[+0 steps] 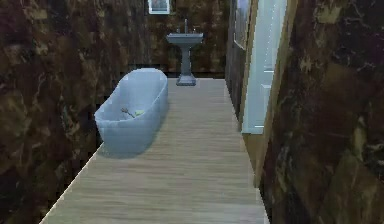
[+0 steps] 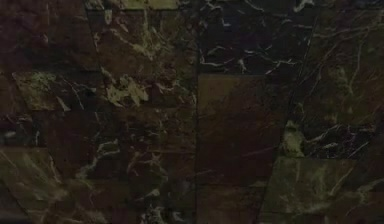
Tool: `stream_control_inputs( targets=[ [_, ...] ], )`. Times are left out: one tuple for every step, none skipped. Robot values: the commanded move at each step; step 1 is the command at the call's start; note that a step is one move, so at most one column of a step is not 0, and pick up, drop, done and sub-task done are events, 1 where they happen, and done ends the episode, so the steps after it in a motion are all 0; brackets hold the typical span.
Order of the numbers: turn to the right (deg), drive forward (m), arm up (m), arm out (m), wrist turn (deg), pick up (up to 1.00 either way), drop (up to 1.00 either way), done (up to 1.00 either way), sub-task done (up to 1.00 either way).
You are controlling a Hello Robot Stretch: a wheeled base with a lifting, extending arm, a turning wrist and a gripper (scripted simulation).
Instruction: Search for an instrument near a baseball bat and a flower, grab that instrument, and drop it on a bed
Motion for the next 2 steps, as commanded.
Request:
stream_control_inputs(
  targets=[
    [-24.0, 0.00, 0.00, 0.00, 0.0, 0.00, 0.00, 0.00, 0.00],
    [0.0, 0.05, 0.00, 0.00, 0.0, 0.00, 0.00, 0.00, 0.00]
  ],
)
